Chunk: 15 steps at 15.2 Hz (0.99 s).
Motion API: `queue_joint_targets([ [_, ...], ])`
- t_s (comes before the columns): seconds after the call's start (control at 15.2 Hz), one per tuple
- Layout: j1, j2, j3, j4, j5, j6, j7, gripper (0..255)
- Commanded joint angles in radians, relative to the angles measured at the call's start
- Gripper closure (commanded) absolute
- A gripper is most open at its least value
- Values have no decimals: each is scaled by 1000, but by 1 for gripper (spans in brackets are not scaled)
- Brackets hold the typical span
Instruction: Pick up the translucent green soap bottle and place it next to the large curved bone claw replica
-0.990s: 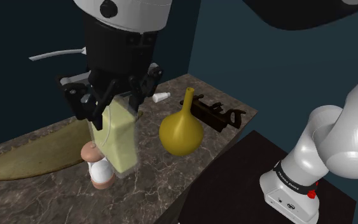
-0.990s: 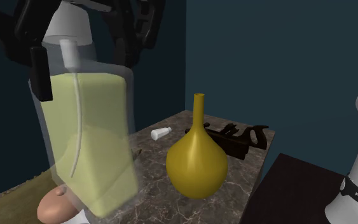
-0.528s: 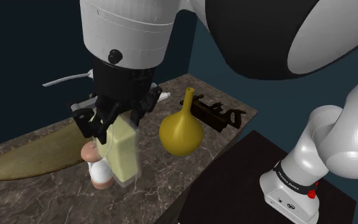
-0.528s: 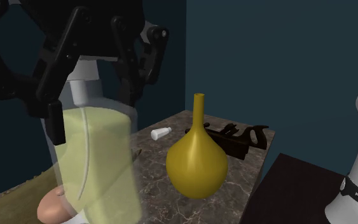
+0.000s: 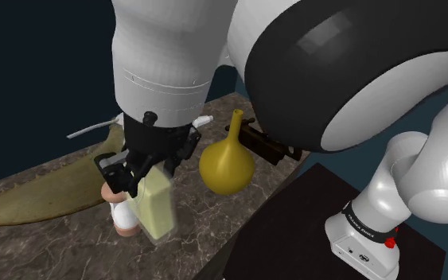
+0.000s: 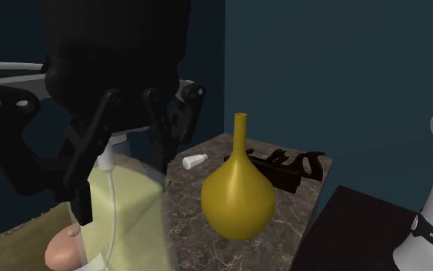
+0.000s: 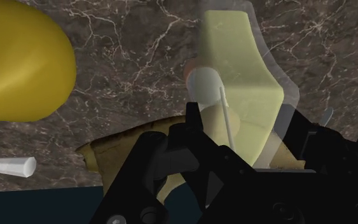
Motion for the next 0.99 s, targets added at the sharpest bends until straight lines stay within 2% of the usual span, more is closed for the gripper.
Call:
queue_joint_targets([
  [0.0,0,6,0,-24,-7,29,6,255],
  [0.92,6,82,-3,-141,-92,197,82,255],
])
